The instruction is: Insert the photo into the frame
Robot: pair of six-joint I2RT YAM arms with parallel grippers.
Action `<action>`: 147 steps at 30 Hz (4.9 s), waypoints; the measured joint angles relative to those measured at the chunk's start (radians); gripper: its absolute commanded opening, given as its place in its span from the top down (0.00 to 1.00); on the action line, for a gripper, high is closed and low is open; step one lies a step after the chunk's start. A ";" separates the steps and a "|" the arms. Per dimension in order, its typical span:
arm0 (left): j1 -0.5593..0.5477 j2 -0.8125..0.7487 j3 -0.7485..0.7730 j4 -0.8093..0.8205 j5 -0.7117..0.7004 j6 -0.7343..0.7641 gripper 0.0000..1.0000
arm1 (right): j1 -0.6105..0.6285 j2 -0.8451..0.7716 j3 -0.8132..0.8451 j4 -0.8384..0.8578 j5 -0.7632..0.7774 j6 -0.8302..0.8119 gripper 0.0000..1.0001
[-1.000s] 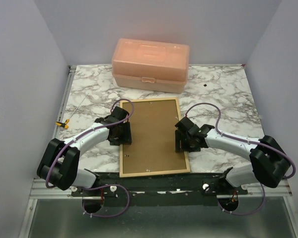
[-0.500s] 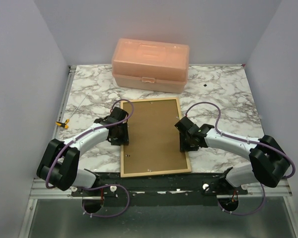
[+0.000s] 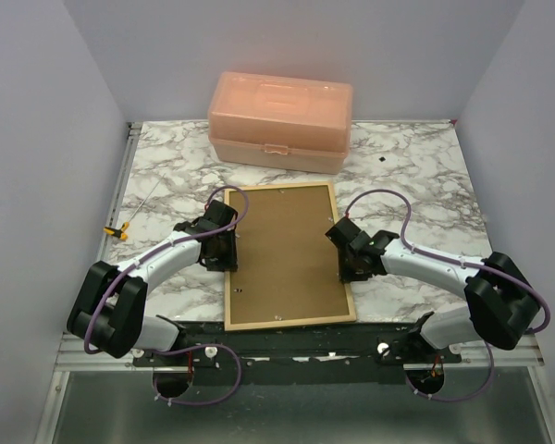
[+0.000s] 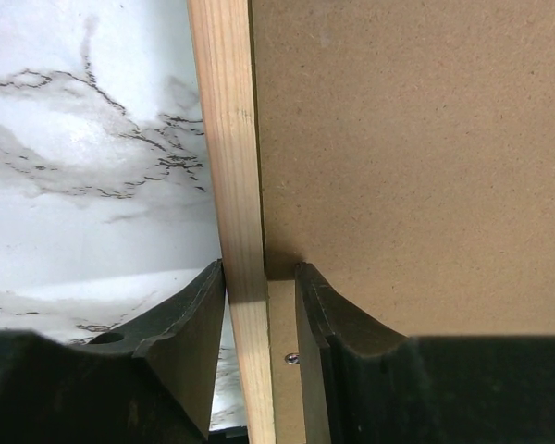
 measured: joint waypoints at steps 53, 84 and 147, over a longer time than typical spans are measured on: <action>-0.003 0.006 -0.012 0.051 0.061 0.011 0.78 | -0.270 0.133 0.245 0.157 -0.132 -0.149 0.13; -0.003 0.010 -0.012 0.062 0.077 0.011 0.78 | -0.232 0.031 -0.001 0.070 -0.231 -0.116 0.71; -0.001 0.012 -0.012 0.066 0.082 0.023 0.80 | -0.014 0.039 0.051 -0.132 0.038 -0.045 0.65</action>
